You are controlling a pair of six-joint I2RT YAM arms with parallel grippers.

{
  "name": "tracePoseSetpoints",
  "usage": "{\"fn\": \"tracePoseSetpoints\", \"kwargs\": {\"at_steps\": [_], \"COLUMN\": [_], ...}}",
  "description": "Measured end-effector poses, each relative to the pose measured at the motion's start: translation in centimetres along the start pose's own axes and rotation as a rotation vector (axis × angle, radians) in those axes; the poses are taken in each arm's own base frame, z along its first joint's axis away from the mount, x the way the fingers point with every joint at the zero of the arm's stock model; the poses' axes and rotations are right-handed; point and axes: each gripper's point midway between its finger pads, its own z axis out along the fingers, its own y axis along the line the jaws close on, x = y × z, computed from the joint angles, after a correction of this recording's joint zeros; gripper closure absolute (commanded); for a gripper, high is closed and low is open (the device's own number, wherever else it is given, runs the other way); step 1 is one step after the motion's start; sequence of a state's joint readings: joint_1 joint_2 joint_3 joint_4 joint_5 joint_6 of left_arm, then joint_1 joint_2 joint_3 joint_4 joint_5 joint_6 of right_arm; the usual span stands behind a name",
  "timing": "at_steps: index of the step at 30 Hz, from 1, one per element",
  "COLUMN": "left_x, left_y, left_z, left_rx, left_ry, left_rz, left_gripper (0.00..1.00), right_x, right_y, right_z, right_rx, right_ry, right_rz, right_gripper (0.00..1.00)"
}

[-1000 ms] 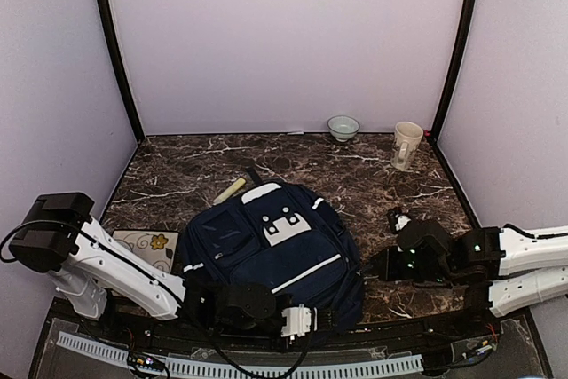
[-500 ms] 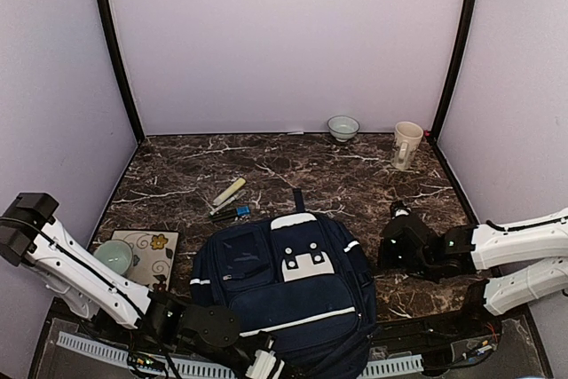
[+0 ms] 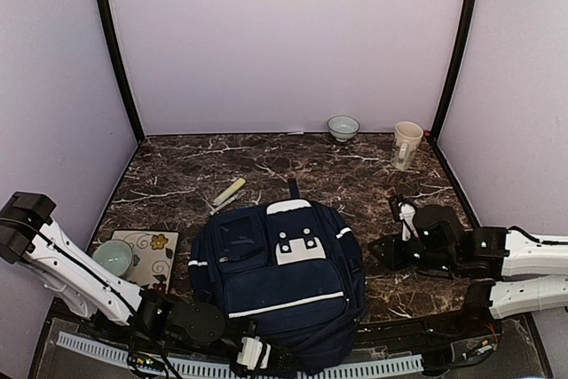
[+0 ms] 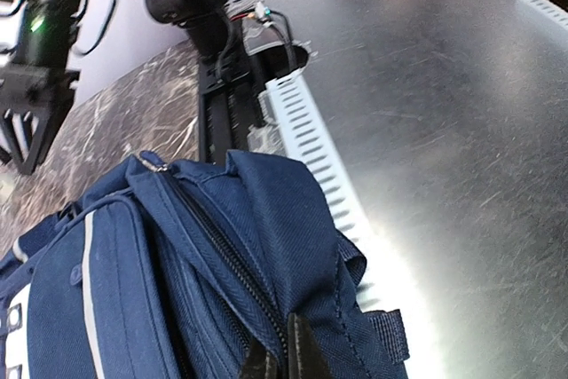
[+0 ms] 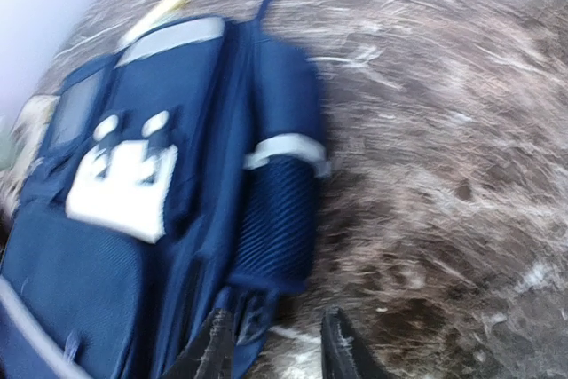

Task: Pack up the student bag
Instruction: Zip the student bag into the largest pocket of the bag.

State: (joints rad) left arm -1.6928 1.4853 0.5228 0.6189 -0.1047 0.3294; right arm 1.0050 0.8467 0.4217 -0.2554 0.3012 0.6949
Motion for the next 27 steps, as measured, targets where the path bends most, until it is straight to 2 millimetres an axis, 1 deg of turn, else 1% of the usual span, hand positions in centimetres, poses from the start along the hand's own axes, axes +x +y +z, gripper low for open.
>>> {"fn": "tracePoseSetpoints", "kwargs": {"at_steps": [1,3,4,6,8,10,13,16,19,22,27], "left_x": [0.4,1.1,1.4,2.2,2.9,3.5,4.1,4.4,4.3,4.3,4.5], "left_y": [0.4,1.2,1.7,2.5,3.4,4.0,4.5,4.6,4.6,4.7,4.6], "left_z": [-0.4,-1.5,-2.1,-3.3,-4.5,-5.7,-7.1,-8.1,-8.5,-8.5,-8.4], "left_rx": [-0.015,-0.045,-0.06,-0.093,-0.126,-0.159,-0.189,-0.202,-0.206,-0.207,-0.205], "left_ry": [0.006,0.013,0.013,0.015,0.012,0.005,-0.008,-0.028,-0.041,-0.041,-0.036], "left_rz": [-0.002,-0.012,-0.019,-0.036,-0.053,-0.069,-0.084,-0.094,-0.102,-0.107,-0.109], "left_gripper": [1.0,1.0,1.0,1.0,1.0,1.0,1.0,1.0,1.0,1.0,1.0], "right_x": [0.1,0.8,1.4,2.6,4.0,5.2,7.3,8.7,9.1,9.1,9.6], "right_y": [0.8,2.1,2.6,3.6,4.7,5.9,7.6,8.5,9.4,10.7,11.7], "right_z": [-0.4,-0.9,-1.1,-1.2,-1.3,-1.4,-1.4,-1.3,-1.2,-1.1,-0.7], "right_rx": [-0.056,-0.155,-0.199,-0.272,-0.339,-0.395,-0.475,-0.528,-0.569,-0.618,-0.65], "right_ry": [0.003,0.014,0.027,0.062,0.101,0.132,0.179,0.204,0.211,0.204,0.219], "right_rz": [-0.015,-0.039,-0.054,-0.082,-0.118,-0.152,-0.21,-0.234,-0.242,-0.248,-0.264], "right_gripper": [0.44,0.3,0.25,0.18,0.15,0.14,0.15,0.18,0.21,0.28,0.38]}}
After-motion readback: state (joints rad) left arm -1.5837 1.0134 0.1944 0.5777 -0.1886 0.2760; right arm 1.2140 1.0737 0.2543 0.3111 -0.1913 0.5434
